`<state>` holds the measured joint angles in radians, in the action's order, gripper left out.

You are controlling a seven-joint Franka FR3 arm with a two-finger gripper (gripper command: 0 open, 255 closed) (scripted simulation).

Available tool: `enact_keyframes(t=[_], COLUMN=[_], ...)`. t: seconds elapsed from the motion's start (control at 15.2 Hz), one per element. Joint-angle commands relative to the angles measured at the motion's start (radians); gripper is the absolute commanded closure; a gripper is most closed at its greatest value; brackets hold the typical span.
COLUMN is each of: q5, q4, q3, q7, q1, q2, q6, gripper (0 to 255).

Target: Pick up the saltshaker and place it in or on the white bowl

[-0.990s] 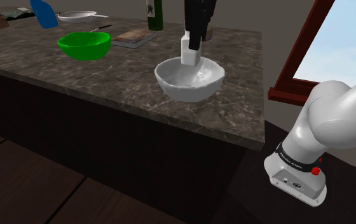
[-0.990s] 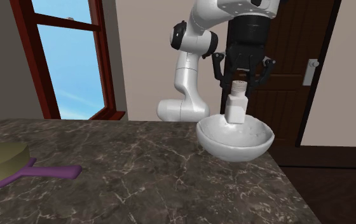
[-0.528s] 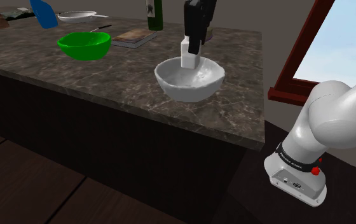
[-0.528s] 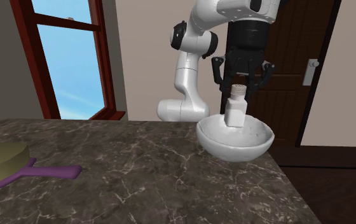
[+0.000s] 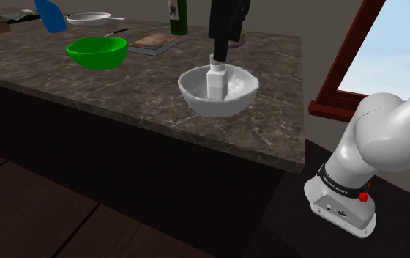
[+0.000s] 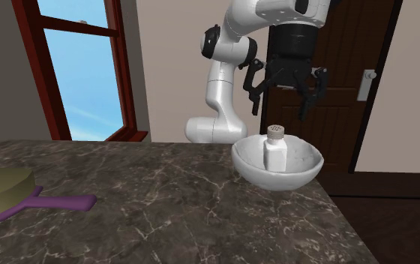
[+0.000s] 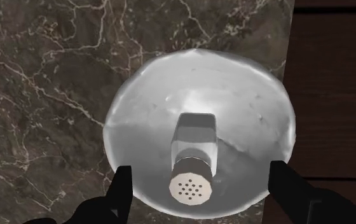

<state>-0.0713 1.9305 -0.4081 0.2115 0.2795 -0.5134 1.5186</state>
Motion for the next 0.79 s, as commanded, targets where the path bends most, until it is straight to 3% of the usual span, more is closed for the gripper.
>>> enact_keyframes(t=[0.0, 0.2, 0.73], q5=[0.003, 0.014, 0.014], q4=[-0.044, -0.178, -0.178], q3=[-0.002, -0.010, -0.010], q7=[0.003, 0.014, 0.014], q1=[-0.002, -0.010, -0.010], q2=[0.012, 0.053, 0.052], q6=[-0.033, -0.128, -0.127], gripper=[0, 0, 0])
